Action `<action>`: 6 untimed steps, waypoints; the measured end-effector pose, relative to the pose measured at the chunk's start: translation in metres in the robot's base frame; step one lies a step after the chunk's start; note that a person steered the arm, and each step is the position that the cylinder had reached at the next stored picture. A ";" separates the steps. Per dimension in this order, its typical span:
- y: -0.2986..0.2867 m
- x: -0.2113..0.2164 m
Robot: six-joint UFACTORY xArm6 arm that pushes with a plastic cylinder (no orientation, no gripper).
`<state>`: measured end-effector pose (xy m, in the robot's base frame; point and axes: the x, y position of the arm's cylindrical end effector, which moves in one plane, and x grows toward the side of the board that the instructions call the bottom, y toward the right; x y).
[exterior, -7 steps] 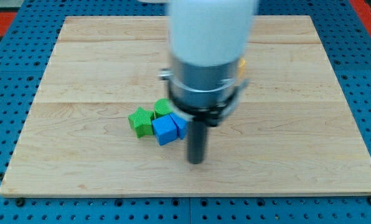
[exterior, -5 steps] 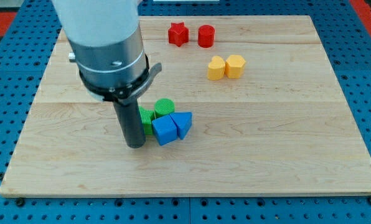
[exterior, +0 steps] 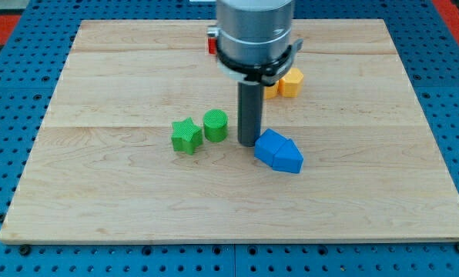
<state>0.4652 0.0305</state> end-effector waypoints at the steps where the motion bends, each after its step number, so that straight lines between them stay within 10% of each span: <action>1: -0.033 -0.024; 2: -0.127 -0.009; 5: -0.135 0.071; 6: -0.157 0.022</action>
<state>0.4869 -0.1262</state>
